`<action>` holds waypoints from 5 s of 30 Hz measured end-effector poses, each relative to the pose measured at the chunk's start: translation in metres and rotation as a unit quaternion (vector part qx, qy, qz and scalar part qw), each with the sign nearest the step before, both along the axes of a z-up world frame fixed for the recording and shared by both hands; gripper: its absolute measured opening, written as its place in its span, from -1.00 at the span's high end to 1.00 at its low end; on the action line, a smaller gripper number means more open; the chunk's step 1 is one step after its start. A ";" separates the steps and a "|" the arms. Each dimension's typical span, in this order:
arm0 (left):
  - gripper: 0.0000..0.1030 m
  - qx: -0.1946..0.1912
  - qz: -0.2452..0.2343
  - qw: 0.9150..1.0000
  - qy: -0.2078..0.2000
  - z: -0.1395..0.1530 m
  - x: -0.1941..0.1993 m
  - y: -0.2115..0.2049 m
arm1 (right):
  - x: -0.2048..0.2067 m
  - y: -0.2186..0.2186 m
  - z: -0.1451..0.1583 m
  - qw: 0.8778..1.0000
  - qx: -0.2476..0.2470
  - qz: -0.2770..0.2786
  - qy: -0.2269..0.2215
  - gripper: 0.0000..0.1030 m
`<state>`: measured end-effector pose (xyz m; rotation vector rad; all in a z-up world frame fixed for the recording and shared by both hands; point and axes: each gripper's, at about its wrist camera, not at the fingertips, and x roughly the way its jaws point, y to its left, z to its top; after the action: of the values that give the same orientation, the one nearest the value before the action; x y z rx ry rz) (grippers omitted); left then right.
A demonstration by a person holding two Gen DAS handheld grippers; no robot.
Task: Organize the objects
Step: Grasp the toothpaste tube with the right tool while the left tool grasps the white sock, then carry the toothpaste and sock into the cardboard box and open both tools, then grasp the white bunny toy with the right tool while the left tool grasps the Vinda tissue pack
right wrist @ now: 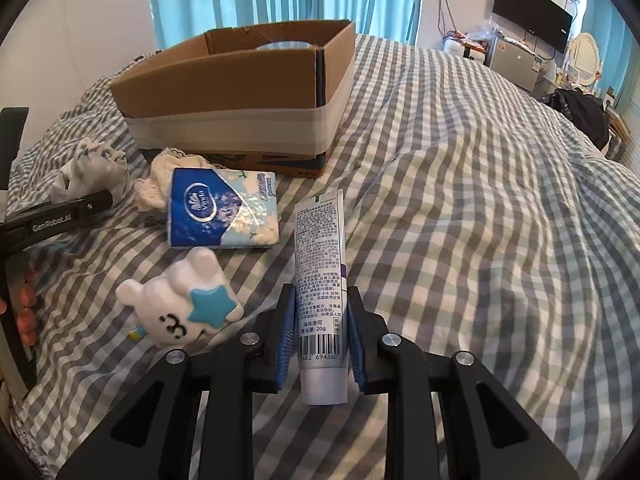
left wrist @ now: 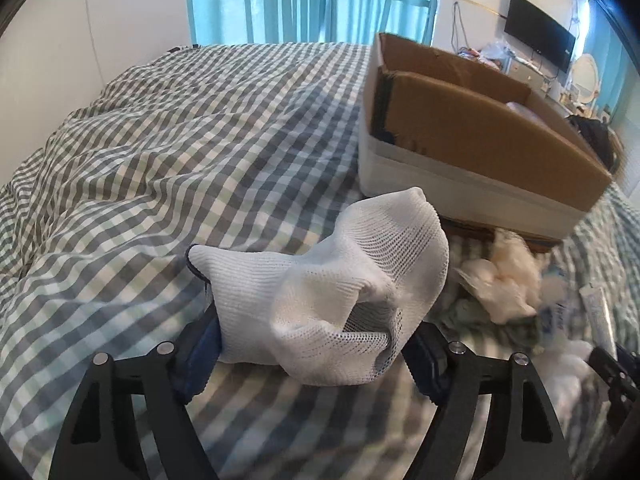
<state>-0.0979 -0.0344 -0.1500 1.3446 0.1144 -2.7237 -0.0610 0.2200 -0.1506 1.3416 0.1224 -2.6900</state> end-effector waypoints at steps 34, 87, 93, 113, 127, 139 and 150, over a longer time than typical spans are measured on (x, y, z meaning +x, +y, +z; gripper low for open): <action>-0.49 0.024 -0.082 0.987 0.135 0.159 0.014 0.034 | -0.014 -0.022 0.183 0.984 -0.063 0.047 0.160 0.55; -1.00 -0.028 -0.115 0.988 0.101 0.153 -0.107 0.054 | -0.150 -0.006 0.178 0.984 -0.126 -0.005 0.123 -0.23; -1.00 -0.023 -0.109 0.985 0.129 0.188 -0.059 0.046 | -0.093 0.007 0.218 0.981 -0.113 -0.015 0.155 -0.31; -1.00 -0.002 -0.054 0.991 0.120 0.114 0.054 0.015 | 0.022 -0.023 0.148 0.987 -0.030 -0.016 0.158 -0.76; -1.00 -0.021 -0.034 0.998 0.053 0.022 0.044 0.006 | -0.006 -0.062 0.007 0.998 -0.027 0.050 0.014 -0.76; -1.00 -0.048 -0.025 0.998 0.029 0.012 0.034 0.011 | -0.019 -0.067 -0.030 0.993 -0.061 0.093 -0.049 -0.35; -1.00 -0.023 -0.060 0.998 0.022 0.020 0.025 0.069 | -0.001 -0.001 0.029 0.999 -0.032 0.034 0.020 -0.35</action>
<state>-0.0728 0.0344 -0.1304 1.3196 -0.0261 -2.8357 -0.0625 0.2193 -0.1215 1.2418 0.0843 -2.6415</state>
